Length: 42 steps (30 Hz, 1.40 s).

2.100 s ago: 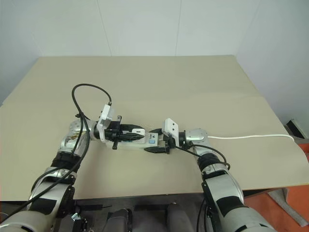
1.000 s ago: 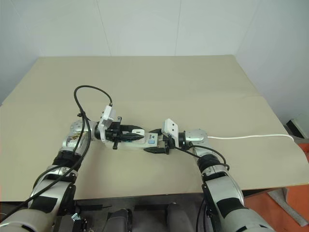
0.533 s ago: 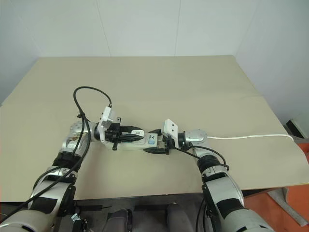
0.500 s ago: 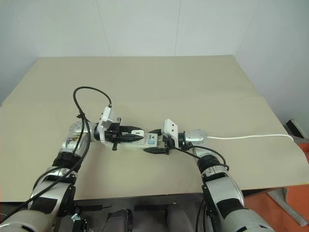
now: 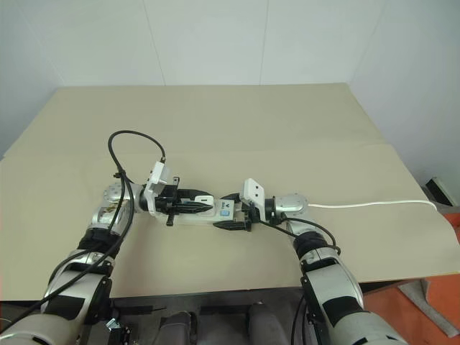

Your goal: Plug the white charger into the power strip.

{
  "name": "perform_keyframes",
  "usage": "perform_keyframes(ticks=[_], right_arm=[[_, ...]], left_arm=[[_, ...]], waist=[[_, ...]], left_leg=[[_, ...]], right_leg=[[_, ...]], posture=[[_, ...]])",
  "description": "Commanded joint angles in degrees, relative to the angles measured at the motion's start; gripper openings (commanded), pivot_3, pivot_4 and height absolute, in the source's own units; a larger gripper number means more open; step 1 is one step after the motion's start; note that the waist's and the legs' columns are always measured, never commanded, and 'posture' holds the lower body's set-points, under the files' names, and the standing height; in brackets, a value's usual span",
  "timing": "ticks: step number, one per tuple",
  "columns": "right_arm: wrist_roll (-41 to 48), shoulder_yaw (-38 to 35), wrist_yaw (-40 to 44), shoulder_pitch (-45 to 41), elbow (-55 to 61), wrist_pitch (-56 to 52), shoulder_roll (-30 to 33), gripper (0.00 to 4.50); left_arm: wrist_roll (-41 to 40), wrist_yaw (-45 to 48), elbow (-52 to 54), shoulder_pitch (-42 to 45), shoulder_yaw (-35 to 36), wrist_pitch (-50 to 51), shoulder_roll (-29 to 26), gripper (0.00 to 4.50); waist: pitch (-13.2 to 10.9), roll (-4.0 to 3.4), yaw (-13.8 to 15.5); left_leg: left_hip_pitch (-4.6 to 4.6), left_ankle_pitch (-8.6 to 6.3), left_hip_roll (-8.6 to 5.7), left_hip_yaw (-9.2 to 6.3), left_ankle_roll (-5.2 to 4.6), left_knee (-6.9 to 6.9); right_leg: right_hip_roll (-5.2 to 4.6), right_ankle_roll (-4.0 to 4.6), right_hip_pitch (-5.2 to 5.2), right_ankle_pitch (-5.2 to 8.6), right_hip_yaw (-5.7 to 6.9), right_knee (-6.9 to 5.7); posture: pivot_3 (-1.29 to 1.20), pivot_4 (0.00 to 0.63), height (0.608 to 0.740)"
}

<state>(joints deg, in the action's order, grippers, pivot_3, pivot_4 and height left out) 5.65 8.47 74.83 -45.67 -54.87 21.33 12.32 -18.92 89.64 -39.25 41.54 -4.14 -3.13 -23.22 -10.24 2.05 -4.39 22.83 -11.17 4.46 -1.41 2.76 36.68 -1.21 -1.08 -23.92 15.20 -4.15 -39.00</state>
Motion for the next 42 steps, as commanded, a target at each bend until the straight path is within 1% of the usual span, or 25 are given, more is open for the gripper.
perform_keyframes(ticks=[1,8,20,25,28,41,42], right_arm=[[-0.46,0.23,0.87,1.07,1.35,-0.72,1.16,3.41],[-0.42,0.32,0.98,1.68,2.61,-1.29,1.52,3.41],[-0.38,0.49,1.08,2.0,3.58,-2.07,1.56,3.41],[-0.25,0.5,1.11,2.02,3.78,-2.19,1.52,3.41],[-0.18,0.55,1.22,2.13,3.88,-2.22,1.73,3.41],[-0.2,0.72,1.18,1.83,3.64,-2.16,1.7,3.41],[-0.22,0.73,1.12,1.74,3.53,-2.12,1.64,3.41]], left_arm=[[4.24,2.01,-3.43,-1.95,-3.21,0.02,-1.65,1.03],[4.68,2.64,-5.15,-1.18,-4.16,-1.16,-0.88,1.03],[4.44,2.1,-4.04,-3.49,-4.13,-1.28,-1.1,1.03],[4.78,1.37,-4.69,-4.39,-3.72,-1.04,-2.07,1.03],[5.07,0.91,-5.23,-4.83,-3.73,-0.71,-2.34,1.03],[5.22,0.88,-4.57,-5.1,-4.23,0.04,-2.36,1.03],[5.57,0.65,-4.41,-4.8,-4.52,0.63,-2.56,1.38]], waist=[[0.01,-0.02,0.01],[0.06,-0.06,0.16],[0.13,-0.15,0.2],[0.14,-0.16,0.18],[0.14,-0.17,0.19],[0.37,-0.4,0.18],[0.37,-0.4,0.18]], left_leg=[[0.0,0.0,0.0,0.0,0.0,0.0],[0.01,0.0,0.0,0.0,-0.01,0.0],[-0.03,-0.01,-0.01,0.0,-0.02,0.0],[-0.26,-0.02,-0.01,0.0,-0.02,-0.04],[-0.7,-0.03,-0.01,0.01,-0.03,-0.25],[-0.74,-0.03,-0.01,0.01,-0.03,-0.36],[-0.74,-0.03,-0.02,0.01,-0.03,-0.36]], right_leg=[[0.0,0.0,0.0,0.0,0.0,0.0],[0.0,-0.03,0.02,0.02,0.0,0.04],[-0.01,-0.05,0.09,0.03,0.0,0.06],[0.0,-0.13,0.33,0.09,0.0,0.1],[-0.01,-0.16,0.77,0.13,0.01,0.29],[-0.01,-0.16,0.79,0.14,0.0,0.34],[-0.01,-0.16,0.79,0.14,0.0,0.35]], posture=[[0.0,0.15,0.74],[0.0,0.15,0.74],[0.0,0.15,0.74],[0.0,0.15,0.74],[0.0,0.15,0.74],[0.0,0.15,0.74],[0.0,0.15,0.74]])
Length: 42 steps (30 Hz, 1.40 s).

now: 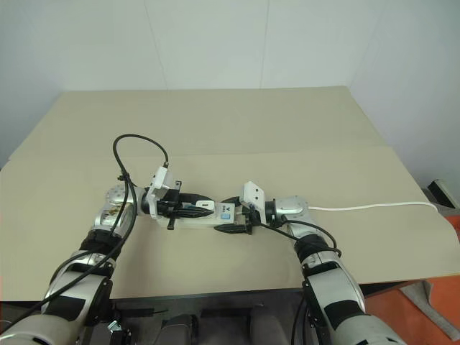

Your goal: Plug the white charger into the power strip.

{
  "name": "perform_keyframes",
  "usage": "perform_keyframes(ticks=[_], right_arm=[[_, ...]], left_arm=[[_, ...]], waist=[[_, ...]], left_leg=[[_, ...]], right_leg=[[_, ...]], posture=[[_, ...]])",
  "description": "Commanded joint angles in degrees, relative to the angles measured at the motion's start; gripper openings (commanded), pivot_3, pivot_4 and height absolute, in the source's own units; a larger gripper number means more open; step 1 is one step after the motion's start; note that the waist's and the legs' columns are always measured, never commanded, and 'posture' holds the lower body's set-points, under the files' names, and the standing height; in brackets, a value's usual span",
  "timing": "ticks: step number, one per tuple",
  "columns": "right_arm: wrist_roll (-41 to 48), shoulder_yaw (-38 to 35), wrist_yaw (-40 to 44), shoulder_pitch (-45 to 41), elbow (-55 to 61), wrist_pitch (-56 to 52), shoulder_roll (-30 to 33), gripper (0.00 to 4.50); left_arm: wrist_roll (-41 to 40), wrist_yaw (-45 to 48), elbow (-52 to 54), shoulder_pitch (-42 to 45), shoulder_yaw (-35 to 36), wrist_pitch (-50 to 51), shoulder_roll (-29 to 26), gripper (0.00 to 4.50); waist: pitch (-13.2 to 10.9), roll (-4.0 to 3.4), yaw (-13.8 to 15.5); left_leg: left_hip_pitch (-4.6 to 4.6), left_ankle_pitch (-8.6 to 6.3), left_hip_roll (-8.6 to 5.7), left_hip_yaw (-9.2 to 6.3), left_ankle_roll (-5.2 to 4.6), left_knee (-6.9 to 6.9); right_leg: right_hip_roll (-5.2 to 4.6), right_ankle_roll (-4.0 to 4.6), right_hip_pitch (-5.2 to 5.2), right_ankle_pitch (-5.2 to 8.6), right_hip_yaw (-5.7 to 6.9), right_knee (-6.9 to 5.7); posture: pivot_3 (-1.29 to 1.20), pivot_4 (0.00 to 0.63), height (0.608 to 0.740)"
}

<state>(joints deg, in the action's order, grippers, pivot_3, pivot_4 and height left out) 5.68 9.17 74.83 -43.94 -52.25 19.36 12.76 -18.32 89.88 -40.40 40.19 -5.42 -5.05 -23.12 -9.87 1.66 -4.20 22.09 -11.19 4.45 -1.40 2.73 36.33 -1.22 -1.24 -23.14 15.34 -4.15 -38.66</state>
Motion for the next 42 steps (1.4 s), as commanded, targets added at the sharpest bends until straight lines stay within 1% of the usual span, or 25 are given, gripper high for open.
perform_keyframes(ticks=[1,2,4,6,7,9,11,14,18,20,21,22,25,27,33,36,39,42], right_arm=[[-0.26,0.02,1.07,-0.04,0.86,-0.12,1.16,3.41],[-0.26,0.01,1.05,-0.07,0.82,-0.07,1.13,3.41],[-0.19,0.05,1.08,-0.07,0.82,-0.02,1.13,3.41],[-0.18,0.11,1.04,-0.18,0.68,0.02,1.06,3.41],[-0.16,0.13,1.04,-0.21,0.64,0.03,1.02,3.41],[-0.15,0.16,0.98,-0.28,0.56,0.06,0.91,3.41],[-0.16,0.19,0.92,-0.33,0.48,0.06,0.73,3.41],[-0.19,0.29,0.82,-0.22,0.52,0.17,0.41,3.41],[-0.01,0.4,1.22,-0.25,0.6,-0.3,-0.13,3.41],[0.18,0.33,1.56,-0.44,0.71,-0.79,-0.24,4.13],[0.14,0.34,1.72,-0.56,0.68,-0.67,-0.22,4.34],[0.02,0.3,1.47,-0.65,0.74,-0.43,-0.19,4.47],[-0.05,-0.11,0.68,-0.94,1.62,0.43,0.25,4.47],[0.75,-0.75,1.03,-1.11,3.2,-0.23,1.03,4.47],[4.32,-4.05,1.78,-1.17,9.16,-3.61,5.24,4.47],[6.43,-4.91,3.2,0.65,14.93,-6.47,8.29,4.47],[8.0,-5.48,5.12,3.65,20.92,-10.15,13.02,4.47],[8.5,-6.05,4.93,5.47,23.26,-11.45,16.34,4.47]], left_arm=[[5.15,0.38,-3.01,-2.98,-3.55,3.72,-2.82,1.76],[5.36,0.38,-2.81,-2.53,-3.8,4.19,-2.93,1.97],[5.24,0.25,-2.43,-1.85,-3.85,4.92,-2.94,2.56],[4.78,-0.04,-2.27,-1.01,-3.21,4.89,-2.69,3.22],[4.43,0.02,-1.85,-0.62,-2.9,5.03,-2.65,3.46],[3.67,0.36,-0.95,0.01,-2.28,5.47,-2.78,4.1],[2.81,0.85,0.06,0.68,-1.4,5.84,-3.12,4.48],[0.45,1.09,4.6,2.3,1.04,7.74,-4.68,4.48],[0.16,-0.1,10.96,6.36,2.28,16.13,-10.18,4.48],[-0.43,-2.08,14.36,7.1,3.95,18.06,-12.55,4.5],[-1.07,-2.83,15.67,7.2,4.92,18.72,-13.53,4.5],[-1.73,-3.57,16.81,7.1,5.99,19.1,-14.28,4.5],[-3.45,-5.54,20.36,5.95,8.49,22.97,-16.84,4.5],[-4.17,-5.69,23.6,3.46,9.48,24.36,-19.21,4.5],[-8.45,-4.78,33.43,-7.68,13.58,27.47,-25.7,4.5],[-10.84,-6.27,37.87,-13.54,17.06,28.83,-27.64,4.5],[-13.23,-7.55,42.97,-21.67,22.94,30.13,-29.98,4.5],[-14.81,-9.75,47.42,-28.7,27.82,31.44,-31.18,4.5]], waist=[[0.0,-0.01,-0.05],[0.01,-0.02,-0.22],[0.05,-0.09,0.08],[0.09,-0.16,0.17],[0.09,-0.16,0.18],[0.09,-0.17,0.18],[0.09,-0.16,0.18],[0.08,-0.15,0.09],[-0.03,-0.02,-0.02],[-0.04,-0.02,-0.13],[-0.05,-0.03,-0.1],[-0.06,-0.05,-0.11],[-0.08,-0.05,-0.03],[-0.13,-0.07,-0.1],[-0.66,-0.04,0.21],[-0.86,-0.05,0.43],[-0.87,-0.05,0.56],[-0.92,-0.04,0.7]], left_leg=[[0.0,0.0,0.0,0.0,0.0,0.0],[0.0,0.0,0.0,0.0,0.0,-0.01],[-0.02,0.0,-0.02,-0.02,0.0,-0.06],[-0.04,0.0,-0.05,-0.01,0.0,-0.04],[-0.04,0.0,-0.06,-0.01,0.0,-0.04],[-0.04,0.0,-0.06,-0.02,0.0,-0.04],[-0.02,0.0,-0.05,-0.02,0.0,-0.05],[0.05,0.0,-0.05,-0.02,0.0,-0.04],[0.17,0.01,-0.04,-0.07,0.0,-0.05],[0.18,0.0,-0.04,-0.07,0.0,-0.05],[0.18,0.0,-0.04,-0.06,0.0,-0.05],[0.2,0.0,-0.04,-0.06,0.0,-0.06],[0.22,0.0,-0.04,-0.06,0.0,-0.11],[0.21,0.0,-0.04,-0.05,0.0,-0.1],[0.35,0.01,-0.03,-0.04,0.01,-0.11],[0.47,0.01,-0.03,-0.02,0.01,-0.09],[0.91,0.01,-0.02,-0.02,0.02,-0.06],[1.11,0.01,-0.02,0.0,0.02,-0.05]], right_leg=[[0.0,0.0,0.0,0.0,0.0,0.0],[0.0,0.0,-0.01,0.0,0.0,0.0],[0.0,0.0,0.0,0.01,-0.01,0.0],[-0.02,0.0,0.02,0.01,-0.03,0.0],[-0.02,0.0,0.02,0.01,-0.03,0.0],[-0.02,0.0,0.01,0.01,-0.03,0.0],[-0.02,0.0,0.0,0.01,-0.03,0.0],[-0.01,0.0,-0.05,0.01,-0.02,0.03],[0.01,0.0,-0.17,0.0,0.01,0.02],[0.0,0.0,-0.18,0.0,0.0,0.03],[-0.01,0.0,-0.18,0.01,0.0,0.05],[-0.01,0.0,-0.18,0.01,0.01,0.09],[-0.01,-0.01,-0.19,0.01,0.01,0.15],[-0.02,-0.01,-0.19,0.01,0.01,0.14],[-0.04,0.0,-0.36,0.0,0.01,0.12],[-0.08,0.01,-0.46,0.0,0.02,0.12],[-0.1,0.02,-0.92,-0.01,0.05,0.09],[-0.12,0.04,-1.12,-0.02,0.05,0.1]], posture=[[0.0,0.15,0.74],[0.0,0.15,0.74],[0.0,0.15,0.74],[0.0,0.15,0.74],[0.0,0.15,0.74],[0.0,0.15,0.74],[0.0,0.15,0.74],[0.0,0.15,0.74],[0.0,0.15,0.74],[0.0,0.15,0.74],[0.0,0.15,0.74],[0.0,0.15,0.74],[0.0,0.15,0.74],[0.0,0.15,0.74],[0.0,0.15,0.74],[0.0,0.15,0.74],[0.0,0.15,0.74],[0.0,0.15,0.74]])
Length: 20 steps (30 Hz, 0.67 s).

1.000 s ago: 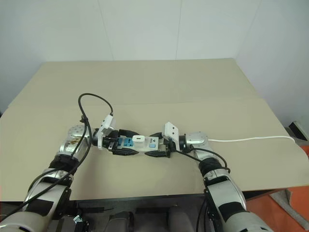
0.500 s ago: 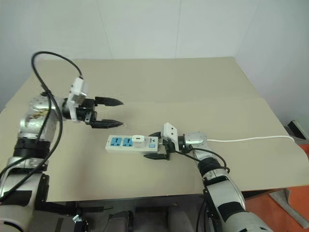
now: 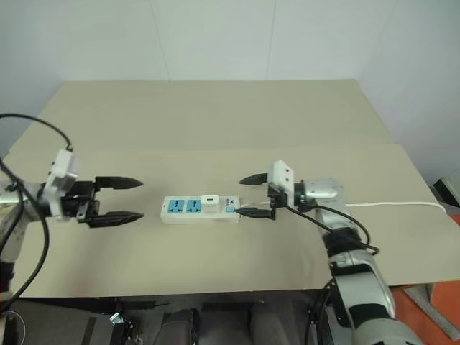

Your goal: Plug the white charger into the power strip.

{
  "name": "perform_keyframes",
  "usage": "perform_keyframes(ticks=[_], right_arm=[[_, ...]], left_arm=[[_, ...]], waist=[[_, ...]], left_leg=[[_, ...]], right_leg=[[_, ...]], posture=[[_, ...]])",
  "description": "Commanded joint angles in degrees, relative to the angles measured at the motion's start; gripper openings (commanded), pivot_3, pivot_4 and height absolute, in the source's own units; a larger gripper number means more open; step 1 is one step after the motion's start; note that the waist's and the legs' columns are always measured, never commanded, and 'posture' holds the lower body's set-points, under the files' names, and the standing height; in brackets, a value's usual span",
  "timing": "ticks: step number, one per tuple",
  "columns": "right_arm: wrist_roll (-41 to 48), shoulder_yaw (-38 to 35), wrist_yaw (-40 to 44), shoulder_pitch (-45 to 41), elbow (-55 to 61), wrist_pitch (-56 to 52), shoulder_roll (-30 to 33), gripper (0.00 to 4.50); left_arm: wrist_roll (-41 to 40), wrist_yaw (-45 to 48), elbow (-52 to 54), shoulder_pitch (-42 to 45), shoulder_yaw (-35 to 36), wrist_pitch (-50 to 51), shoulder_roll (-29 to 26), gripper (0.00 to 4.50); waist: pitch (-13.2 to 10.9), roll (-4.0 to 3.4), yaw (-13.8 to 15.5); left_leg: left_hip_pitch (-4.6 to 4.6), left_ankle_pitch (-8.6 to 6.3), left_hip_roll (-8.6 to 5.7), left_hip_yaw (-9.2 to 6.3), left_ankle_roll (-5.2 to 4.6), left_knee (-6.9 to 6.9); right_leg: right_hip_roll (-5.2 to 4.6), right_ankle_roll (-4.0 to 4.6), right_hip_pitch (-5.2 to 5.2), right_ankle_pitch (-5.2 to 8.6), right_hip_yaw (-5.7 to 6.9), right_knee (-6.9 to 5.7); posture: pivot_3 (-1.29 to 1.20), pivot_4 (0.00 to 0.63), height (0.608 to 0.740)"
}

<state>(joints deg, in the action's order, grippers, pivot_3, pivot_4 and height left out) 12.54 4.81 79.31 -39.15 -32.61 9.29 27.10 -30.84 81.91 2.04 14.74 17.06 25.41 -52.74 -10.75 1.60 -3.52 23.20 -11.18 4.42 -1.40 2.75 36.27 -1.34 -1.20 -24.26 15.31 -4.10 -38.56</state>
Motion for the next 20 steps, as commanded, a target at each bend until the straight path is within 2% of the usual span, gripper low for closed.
perform_keyframes(ticks=[1,5,9,14,20], right_arm=[[1.81,-1.98,0.48,1.12,4.09,-1.55,2.94,4.47],[3.15,-4.01,0.48,2.99,6.59,-3.29,6.28,4.47],[4.15,-5.07,-0.06,4.44,8.73,-5.02,8.48,4.47],[4.64,-5.6,-0.42,5.2,9.92,-6.5,9.35,4.47],[4.91,-5.2,-0.74,5.26,10.3,-6.74,9.34,4.47]], left_arm=[[-2.62,-2.39,6.41,-5.55,7.02,1.23,-1.85,4.5],[-4.66,-5.49,12.49,-14.07,14.56,3.6,-1.61,4.5],[-6.58,-7.95,16.87,-20.3,19.23,5.34,-0.8,4.5],[-8.43,-10.29,19.47,-23.56,20.33,5.98,0.06,4.5],[-8.98,-11.57,19.46,-22.83,19.11,5.52,-0.78,4.5]], waist=[[-0.05,0.01,0.02],[-0.08,0.01,-0.24],[-0.09,0.02,-0.31],[-0.09,0.02,-0.31],[-0.09,0.02,-0.3]], left_leg=[[0.0,0.0,0.0,0.03,0.0,0.01],[-0.06,0.01,0.0,0.07,0.01,0.03],[-0.06,0.01,0.01,0.07,0.01,0.02],[-0.09,0.01,0.0,0.09,0.01,0.03],[-0.07,0.01,0.0,0.1,0.01,0.03]], right_leg=[[-0.01,0.0,-0.01,0.0,-0.01,0.0],[-0.01,-0.01,0.0,0.01,-0.04,0.0],[-0.02,0.0,0.0,0.02,-0.04,0.03],[-0.01,0.0,0.02,0.02,-0.05,0.04],[-0.01,0.01,0.01,0.02,-0.07,0.05]], posture=[[0.0,0.15,0.74],[0.0,0.15,0.74],[0.0,0.15,0.74],[0.0,0.15,0.74],[0.0,0.15,0.74]])
